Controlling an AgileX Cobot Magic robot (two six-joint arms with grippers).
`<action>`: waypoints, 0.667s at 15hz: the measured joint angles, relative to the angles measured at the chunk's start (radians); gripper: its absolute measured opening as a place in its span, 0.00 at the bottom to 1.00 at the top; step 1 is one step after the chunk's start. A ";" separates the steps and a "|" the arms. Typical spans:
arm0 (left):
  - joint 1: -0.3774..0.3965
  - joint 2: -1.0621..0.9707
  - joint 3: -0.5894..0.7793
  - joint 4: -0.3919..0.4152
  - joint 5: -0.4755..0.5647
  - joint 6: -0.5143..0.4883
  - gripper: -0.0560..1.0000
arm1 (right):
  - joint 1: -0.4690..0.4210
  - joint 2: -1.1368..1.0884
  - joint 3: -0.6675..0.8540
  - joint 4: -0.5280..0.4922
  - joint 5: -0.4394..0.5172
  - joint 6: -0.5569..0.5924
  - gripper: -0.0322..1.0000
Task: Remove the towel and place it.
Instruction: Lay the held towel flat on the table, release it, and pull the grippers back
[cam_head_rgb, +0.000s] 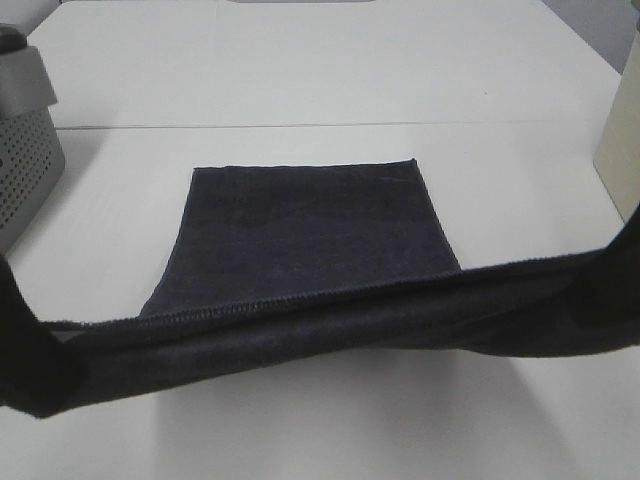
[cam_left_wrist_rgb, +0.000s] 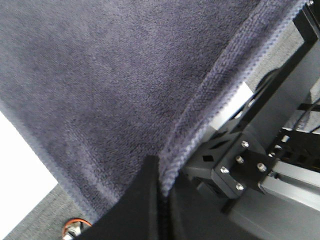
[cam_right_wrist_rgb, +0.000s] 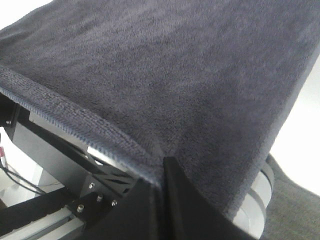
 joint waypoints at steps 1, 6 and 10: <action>0.000 0.000 0.024 -0.024 0.005 0.000 0.05 | 0.000 -0.006 0.027 0.005 0.000 0.005 0.04; 0.000 0.036 0.180 -0.104 -0.013 0.000 0.05 | 0.000 0.066 0.168 0.038 -0.001 0.004 0.04; 0.000 0.212 0.210 -0.116 -0.018 0.004 0.05 | 0.000 0.246 0.220 0.044 -0.003 -0.042 0.04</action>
